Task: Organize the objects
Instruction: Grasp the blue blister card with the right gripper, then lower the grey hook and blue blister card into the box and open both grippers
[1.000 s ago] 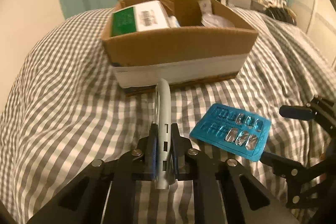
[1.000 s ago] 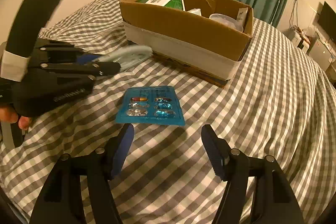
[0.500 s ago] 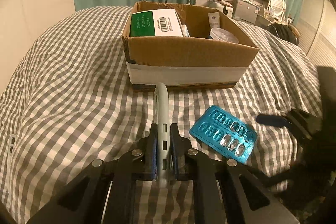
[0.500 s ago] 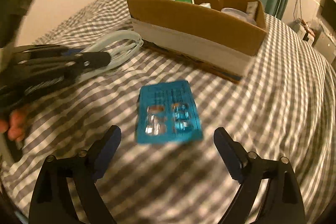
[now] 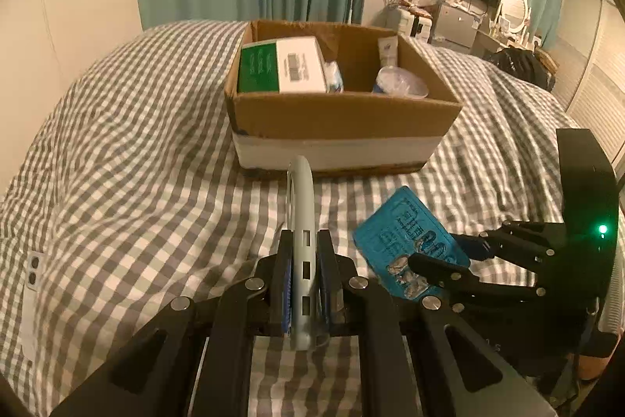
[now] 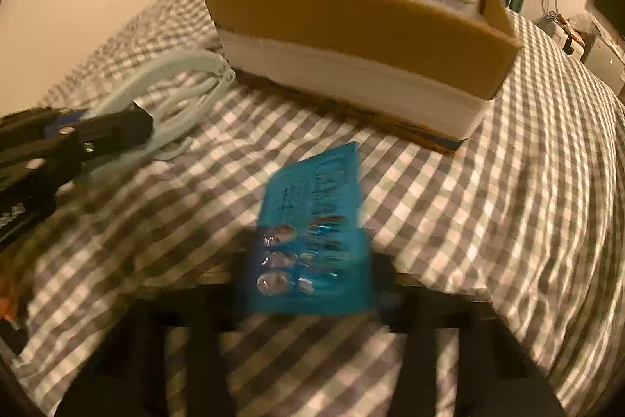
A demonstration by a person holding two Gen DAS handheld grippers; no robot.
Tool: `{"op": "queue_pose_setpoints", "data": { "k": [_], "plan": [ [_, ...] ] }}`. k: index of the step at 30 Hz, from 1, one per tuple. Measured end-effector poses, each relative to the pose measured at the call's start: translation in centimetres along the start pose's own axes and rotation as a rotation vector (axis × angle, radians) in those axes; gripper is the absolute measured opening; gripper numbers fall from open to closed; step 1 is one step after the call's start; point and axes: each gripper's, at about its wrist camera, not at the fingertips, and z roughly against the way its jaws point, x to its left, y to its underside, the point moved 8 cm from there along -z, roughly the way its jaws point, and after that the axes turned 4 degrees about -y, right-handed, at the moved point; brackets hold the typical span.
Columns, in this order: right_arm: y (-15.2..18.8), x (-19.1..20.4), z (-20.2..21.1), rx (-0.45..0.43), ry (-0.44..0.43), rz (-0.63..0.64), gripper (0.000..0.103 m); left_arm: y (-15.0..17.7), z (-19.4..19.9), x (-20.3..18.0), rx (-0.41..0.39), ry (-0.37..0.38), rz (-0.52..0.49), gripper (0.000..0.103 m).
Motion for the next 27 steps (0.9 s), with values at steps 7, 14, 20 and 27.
{"op": "queue_pose_setpoints", "data": {
  "k": [7, 14, 20, 27],
  "plan": [
    [0.0, 0.6, 3.8, -0.065, -0.014, -0.015, 0.011, -1.3, 2.7, -1.1, -0.050, 0.002, -0.015, 0.011],
    [-0.8, 0.7, 7.9, -0.149, -0.017, -0.013, 0.007, -4.1, 4.4, -2.0, -0.097, 0.019, -0.022, 0.011],
    [-5.5, -0.8, 12.8, -0.264, 0.031, 0.008, 0.007, -9.8, 6.0, -2.8, -0.202, 0.022, -0.033, 0.011],
    [-12.5, -3.4, 16.0, -0.361, 0.048, 0.000, 0.007, -16.5, 4.8, -3.7, -0.292, 0.051, -0.034, 0.011]
  ]
}}
